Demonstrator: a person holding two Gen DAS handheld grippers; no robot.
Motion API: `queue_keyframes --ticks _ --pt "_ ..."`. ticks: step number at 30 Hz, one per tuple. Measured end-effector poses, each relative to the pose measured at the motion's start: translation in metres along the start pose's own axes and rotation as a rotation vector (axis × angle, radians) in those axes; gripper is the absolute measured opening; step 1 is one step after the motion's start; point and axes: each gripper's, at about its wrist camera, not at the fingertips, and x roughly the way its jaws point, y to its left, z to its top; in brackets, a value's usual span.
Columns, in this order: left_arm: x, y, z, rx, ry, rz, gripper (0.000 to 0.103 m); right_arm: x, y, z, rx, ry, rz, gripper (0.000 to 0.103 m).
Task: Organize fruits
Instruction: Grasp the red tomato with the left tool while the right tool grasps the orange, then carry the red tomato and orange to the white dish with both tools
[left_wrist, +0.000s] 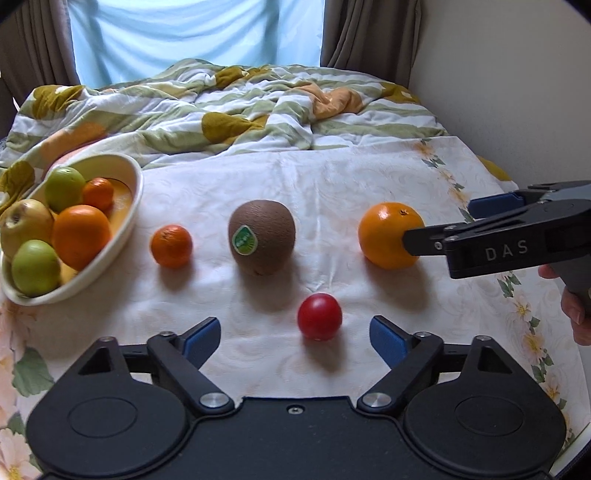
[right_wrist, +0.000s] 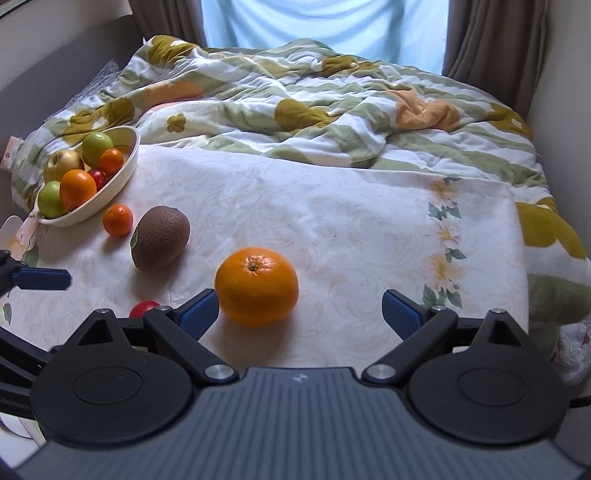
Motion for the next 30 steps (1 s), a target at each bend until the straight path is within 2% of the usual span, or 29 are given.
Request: queue_keyframes --ticks 3,6,8,11,12,16,17,24,28,30 --pt "0.01 -0.005 0.0 -0.006 0.019 -0.012 0.068 0.009 -0.001 0.003 -0.007 0.01 0.022 0.103" --pt "0.015 -0.008 0.0 -0.011 0.024 -0.016 0.066 0.014 -0.001 0.005 -0.013 0.015 0.04 0.103" --pt "0.018 -0.011 -0.001 -0.006 0.023 -0.011 0.06 0.017 0.0 0.006 -0.02 0.019 0.052 0.103" --pt "0.021 -0.012 -0.001 -0.004 0.025 -0.013 0.044 0.022 0.002 0.006 -0.031 0.024 0.063 0.103" --pt "0.022 -0.012 -0.002 -0.004 0.028 -0.017 0.035 0.023 0.003 0.006 -0.035 0.027 0.066 0.103" --pt "0.021 -0.013 -0.002 -0.005 0.025 -0.016 0.033 0.029 0.007 0.005 -0.05 0.041 0.082 0.103" --pt "0.021 -0.013 -0.002 -0.007 0.025 -0.016 0.033 0.03 0.008 0.005 -0.056 0.045 0.087 0.099" --pt "0.02 -0.009 -0.003 -0.042 0.023 -0.015 0.033 0.037 0.015 0.007 -0.09 0.062 0.105 0.093" --pt "0.017 -0.007 -0.005 -0.057 0.021 -0.007 0.033 0.043 0.017 0.008 -0.098 0.073 0.117 0.079" --pt "0.015 -0.006 -0.006 -0.065 0.019 -0.003 0.033 0.044 0.017 0.007 -0.101 0.073 0.114 0.076"
